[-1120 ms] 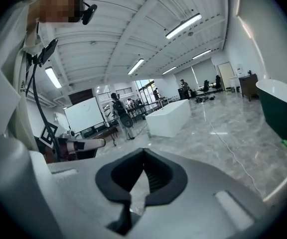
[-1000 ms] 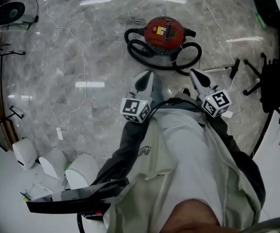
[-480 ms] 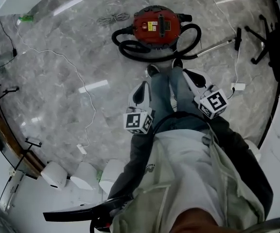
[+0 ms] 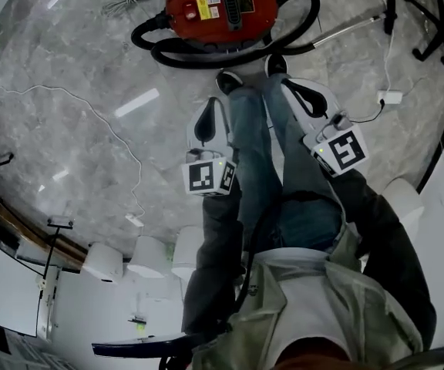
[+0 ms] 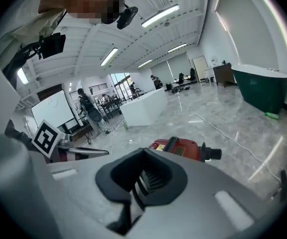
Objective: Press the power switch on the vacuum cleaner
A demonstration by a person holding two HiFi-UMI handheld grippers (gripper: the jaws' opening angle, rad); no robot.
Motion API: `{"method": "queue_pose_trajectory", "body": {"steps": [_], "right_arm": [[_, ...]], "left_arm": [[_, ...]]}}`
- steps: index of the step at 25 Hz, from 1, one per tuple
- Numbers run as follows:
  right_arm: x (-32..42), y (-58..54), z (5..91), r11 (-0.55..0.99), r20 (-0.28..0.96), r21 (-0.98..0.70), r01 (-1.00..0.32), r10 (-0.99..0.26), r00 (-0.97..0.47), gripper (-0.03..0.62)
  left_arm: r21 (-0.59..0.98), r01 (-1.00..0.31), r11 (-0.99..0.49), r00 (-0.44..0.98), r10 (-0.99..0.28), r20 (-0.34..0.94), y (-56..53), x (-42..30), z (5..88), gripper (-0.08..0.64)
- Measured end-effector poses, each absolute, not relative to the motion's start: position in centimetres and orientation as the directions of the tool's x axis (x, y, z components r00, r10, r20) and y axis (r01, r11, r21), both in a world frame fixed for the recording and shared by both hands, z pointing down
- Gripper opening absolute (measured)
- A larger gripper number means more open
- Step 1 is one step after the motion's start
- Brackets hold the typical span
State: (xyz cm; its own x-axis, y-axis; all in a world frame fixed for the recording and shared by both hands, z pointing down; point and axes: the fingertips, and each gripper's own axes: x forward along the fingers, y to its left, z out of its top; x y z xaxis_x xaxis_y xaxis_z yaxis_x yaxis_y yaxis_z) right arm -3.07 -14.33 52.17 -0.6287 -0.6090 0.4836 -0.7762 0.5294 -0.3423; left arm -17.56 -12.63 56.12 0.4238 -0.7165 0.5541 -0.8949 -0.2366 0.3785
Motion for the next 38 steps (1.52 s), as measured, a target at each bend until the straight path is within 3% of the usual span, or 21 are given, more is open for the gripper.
{"method": "queue_pose_trajectory", "body": {"steps": [14,20,31,38], "right_arm": [[0.0,-14.2,60.2,0.503,0.515,-0.384,-0.774,-0.579,-0.632,0.0],[-0.5,-13.7,60.4,0.477,0.537,-0.44,-0.76,-0.539,-0.649,0.0],[1.1,-13.3,62.1,0.449,0.554,-0.45,-0.772,-0.537,-0.636,0.0],[0.4,-14.0,62.6,0.451,0.547,-0.459,-0.765,-0.536,-0.644,0.0]], "left_arm": [[0.203,-0.898,-0.391,0.436,-0.728,0.529,-27.1,-18.2,64.2,0.0],[0.139,-0.838,-0.528,0.48,-0.592,0.647,-29.3,-17.0,68.4,0.0],[0.2,-0.875,-0.44,0.448,-0.581,0.68,-29.6,-17.9,70.8,0.0],[0.097,-0.814,-0.572,0.417,-0.461,0.783,-28.9,-17.4,72.3,0.002]]}}
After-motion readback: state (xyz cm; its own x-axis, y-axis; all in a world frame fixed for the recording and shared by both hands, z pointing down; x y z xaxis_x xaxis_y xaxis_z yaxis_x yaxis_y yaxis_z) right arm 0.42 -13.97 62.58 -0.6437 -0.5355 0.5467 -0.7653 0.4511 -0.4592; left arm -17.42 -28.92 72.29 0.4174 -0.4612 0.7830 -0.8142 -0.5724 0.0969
